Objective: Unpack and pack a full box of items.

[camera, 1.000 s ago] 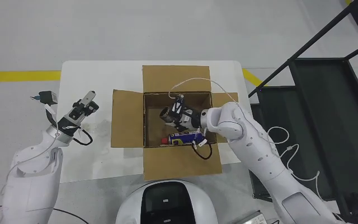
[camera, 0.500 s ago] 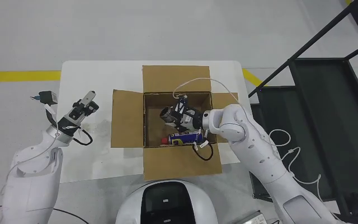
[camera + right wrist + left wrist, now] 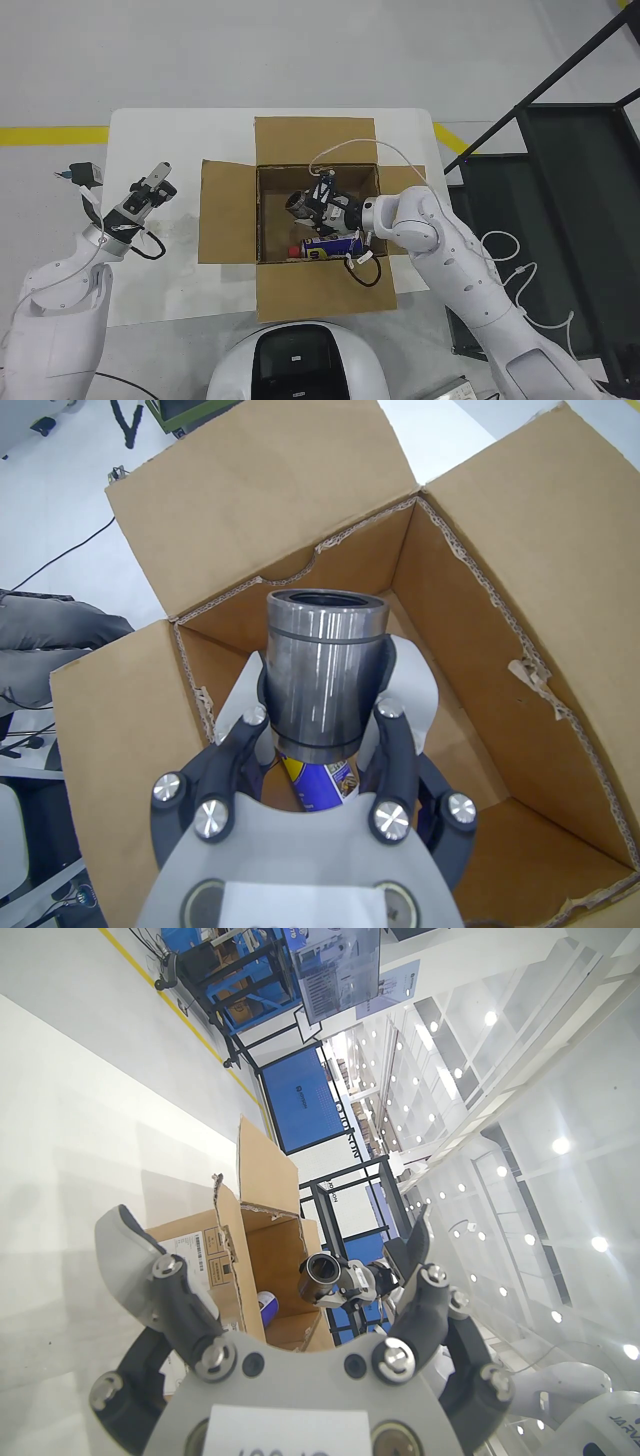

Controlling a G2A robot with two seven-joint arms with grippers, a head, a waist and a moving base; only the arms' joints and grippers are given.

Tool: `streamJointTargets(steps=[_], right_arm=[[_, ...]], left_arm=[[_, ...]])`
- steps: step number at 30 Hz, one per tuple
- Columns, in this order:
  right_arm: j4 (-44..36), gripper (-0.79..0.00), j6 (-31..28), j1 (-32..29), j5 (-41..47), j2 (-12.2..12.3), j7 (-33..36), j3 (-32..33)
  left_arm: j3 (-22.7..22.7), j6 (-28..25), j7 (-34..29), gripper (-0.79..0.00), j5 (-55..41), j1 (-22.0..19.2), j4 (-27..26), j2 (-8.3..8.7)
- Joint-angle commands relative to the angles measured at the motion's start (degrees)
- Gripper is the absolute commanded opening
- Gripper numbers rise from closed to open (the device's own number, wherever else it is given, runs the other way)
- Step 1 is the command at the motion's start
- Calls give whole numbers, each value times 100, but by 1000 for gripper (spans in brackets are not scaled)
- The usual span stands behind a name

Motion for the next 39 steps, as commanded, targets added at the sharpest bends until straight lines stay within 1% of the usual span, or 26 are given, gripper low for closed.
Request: streamJointTargets(steps=[1, 2, 4, 6, 8, 12, 17, 19, 20, 21, 22, 23, 24, 30, 39], right_arm=[[1, -785, 11, -14, 12, 0, -26, -2], [-39, -785, -11, -50, 54, 2, -136, 8], [-101, -785, -313, -144, 273, 35, -387, 137], [-136, -785, -642, -280, 376, 92, -609, 375], [-213, -785, -913, -516, 283, 162, -928, 695], [-322, -785, -1425, -1171, 221, 300, -1627, 1428], [-611, -785, -1951, -2201, 184, 444, -2507, 2462], [-685, -785, -2060, -2578, 205, 479, -2843, 2802], [-722, -785, -2060, -2767, 195, 497, -2993, 2959], [-781, -785, -2060, -2937, 170, 515, -3119, 3081], [-820, -785, -2060, -3088, 163, 530, -3261, 3196], [-862, -785, -2060, -3228, 143, 546, -3399, 3296], [-903, -785, -2060, -3352, 119, 563, -3525, 3375], [-958, -785, -2060, -3816, -16, 685, -4160, 3652], [-884, -785, -2060, -3978, -165, 889, -4731, 3605]], left_arm=[[0, 0, 0, 0, 0, 0, 0, 0], [5, 16, 16, 0, -1, 9, 4, -1], [87, 113, -62, 0, 82, 62, 18, 1], [139, 192, -428, 0, -74, 33, 119, 16], [152, 191, -670, 0, -58, -72, 334, 35], [287, 282, -1018, 0, -203, -418, 798, 44], [529, 202, -1379, 0, -384, -766, 1150, 34], [643, 169, -1569, 0, -445, -873, 1237, 30], [701, 176, -1624, -317, -425, -923, 1277, 28], [754, 184, -1667, -440, -445, -967, 1317, 24], [805, 186, -1692, -536, -442, -1008, 1352, 20], [865, 188, -1713, -693, -414, -1044, 1382, 16], [911, 185, -1730, -785, -460, -1077, 1413, 10], [1092, 181, -1813, -785, -527, -1212, 1515, -1], [1069, 50, -1762, -785, -464, -1220, 1514, 37]])
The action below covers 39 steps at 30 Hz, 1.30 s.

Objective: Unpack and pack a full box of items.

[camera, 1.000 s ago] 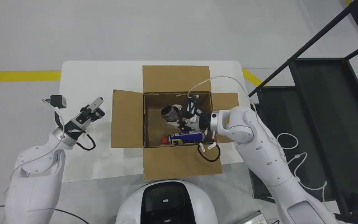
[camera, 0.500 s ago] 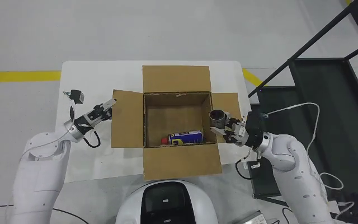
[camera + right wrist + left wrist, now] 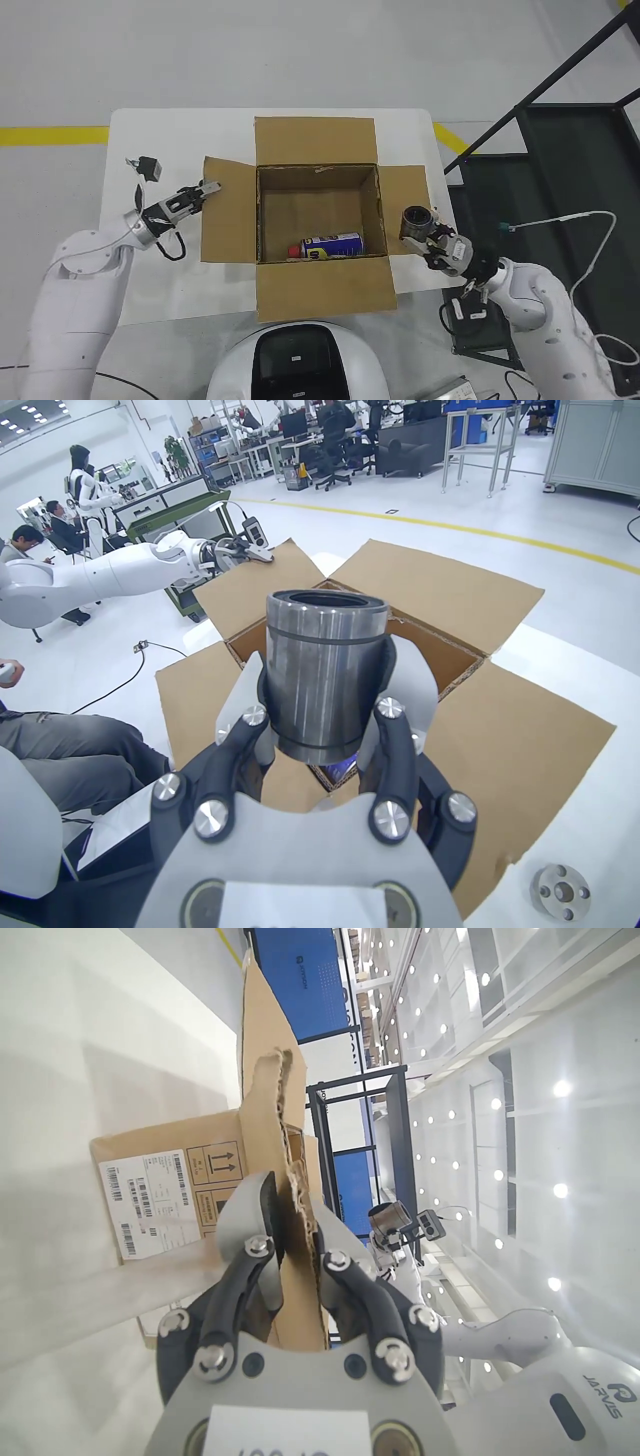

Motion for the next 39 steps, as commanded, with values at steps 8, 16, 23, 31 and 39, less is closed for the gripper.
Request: streamJointTargets(steps=[8, 16, 23, 31, 39], right_arm=[[192, -785, 0, 44, -31, 221, -380, -97], [386, -785, 0, 171, 2, 374, -420, -263], [386, -785, 0, 171, 2, 374, -420, -263], [386, -785, 0, 171, 2, 374, -420, -263], [386, -785, 0, 171, 2, 374, -420, -263]], left_arm=[[-363, -131, 265, -785, -110, 202, 16, 80], [-672, -137, 351, 0, -168, 427, -56, 157], [-914, -248, 765, 0, 10, 656, -110, 204], [-914, -248, 765, 0, 10, 656, -110, 204], [-914, -248, 765, 0, 10, 656, -110, 204]])
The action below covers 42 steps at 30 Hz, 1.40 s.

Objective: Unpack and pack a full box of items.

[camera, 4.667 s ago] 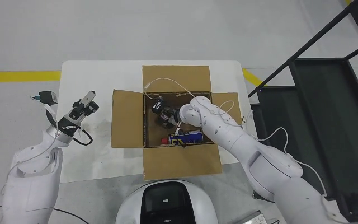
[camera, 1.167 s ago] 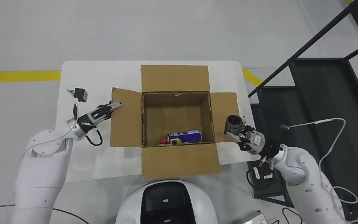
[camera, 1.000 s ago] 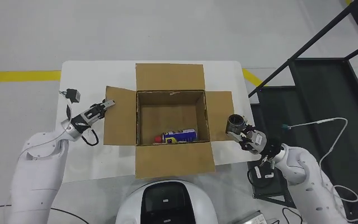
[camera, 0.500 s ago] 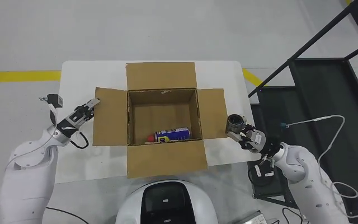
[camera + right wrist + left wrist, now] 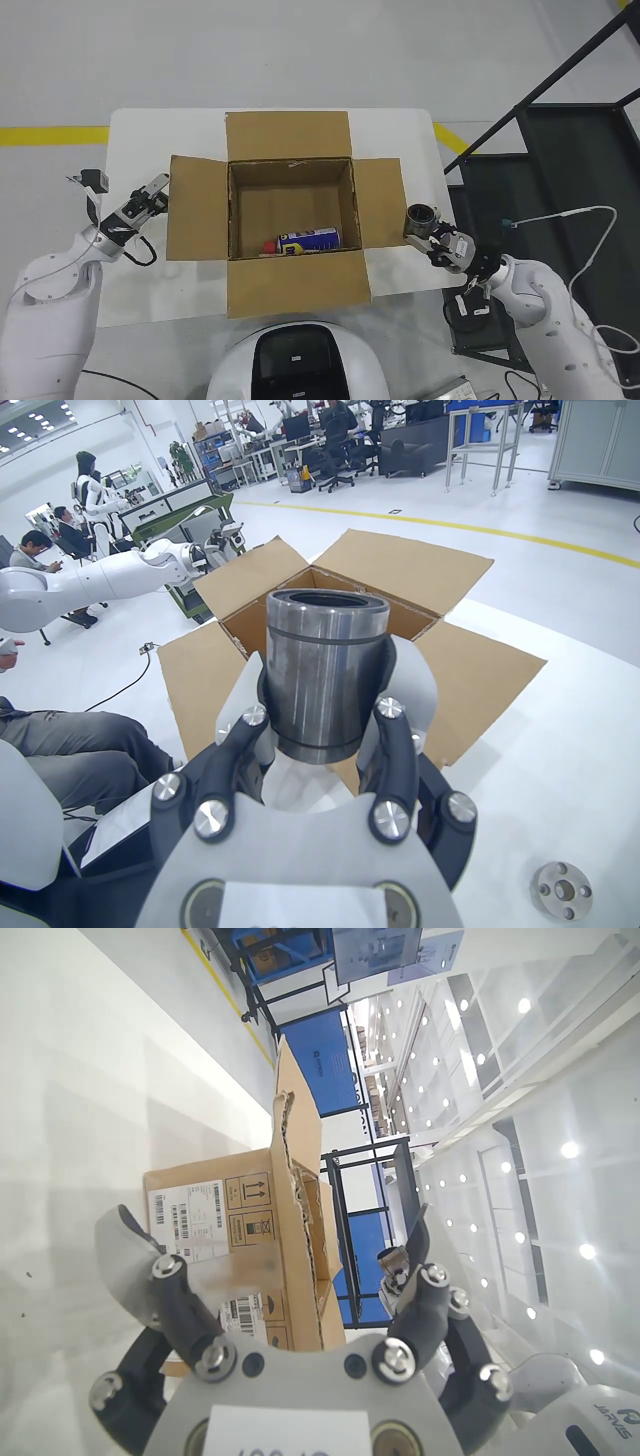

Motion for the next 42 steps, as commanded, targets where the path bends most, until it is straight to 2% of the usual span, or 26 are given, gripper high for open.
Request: streamJointTargets(steps=[1, 6, 10, 15, 24, 38, 42], right_arm=[[14, -785, 74, 5, 46, -6, 19, -22], [514, -785, 0, 94, 510, -5, -153, -37], [1127, -785, 0, 81, 399, -1, -490, -4], [2050, -785, 49, 314, -287, -30, -972, -134], [3927, -785, 836, 1096, -1944, -231, -2883, -911], [3987, -785, 861, 1124, -2010, -236, -2936, -941], [4082, -785, 1123, 1238, -1782, -290, -2620, -1053]], left_arm=[[0, 0, 0, 0, 0, 0, 0, 0], [0, 0, 0, 0, 0, 0, 0, 0], [0, 0, 0, 0, 0, 0, 0, 0], [0, 0, 0, 0, 0, 0, 0, 0], [0, 0, 0, 0, 0, 0, 0, 0], [0, 0, 0, 0, 0, 0, 0, 0], [0, 0, 0, 0, 0, 0, 0, 0]])
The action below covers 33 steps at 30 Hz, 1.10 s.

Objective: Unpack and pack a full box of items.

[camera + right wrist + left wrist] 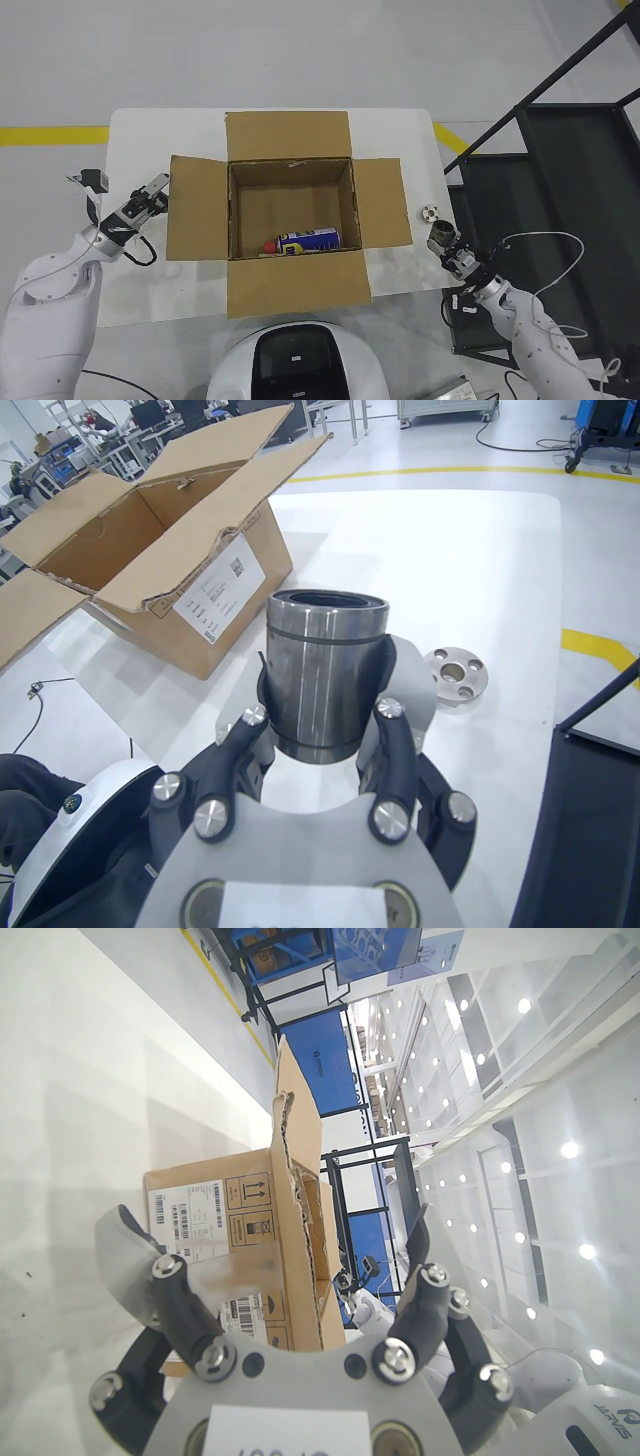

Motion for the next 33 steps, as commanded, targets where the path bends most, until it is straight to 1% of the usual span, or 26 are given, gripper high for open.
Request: streamJointTargets(steps=[1, 3, 7, 14, 16, 20, 28, 33], right_arm=[[151, -785, 36, 105, 164, -37, 125, -96], [388, -785, 123, 250, 236, -81, 217, -221], [976, -785, 361, 602, 357, -195, 185, -494], [1953, -785, 620, 1213, 471, -382, -252, -838], [2215, -785, 586, 1374, 578, -436, -392, -904], [2678, -785, 787, 1700, 573, -540, -557, -1059], [3348, -785, 1357, 2117, 388, -715, -932, -1324], [3633, -785, 1465, 2242, 320, -793, -1111, -1438]], left_arm=[[0, 0, 0, 0, 0, 0, 0, 0], [0, 0, 0, 0, 0, 0, 0, 0], [0, 0, 0, 0, 0, 0, 0, 0], [0, 0, 0, 0, 0, 0, 0, 0], [0, 0, 0, 0, 0, 0, 0, 0], [0, 0, 0, 0, 0, 0, 0, 0], [0, 0, 0, 0, 0, 0, 0, 0], [0, 0, 0, 0, 0, 0, 0, 0]])
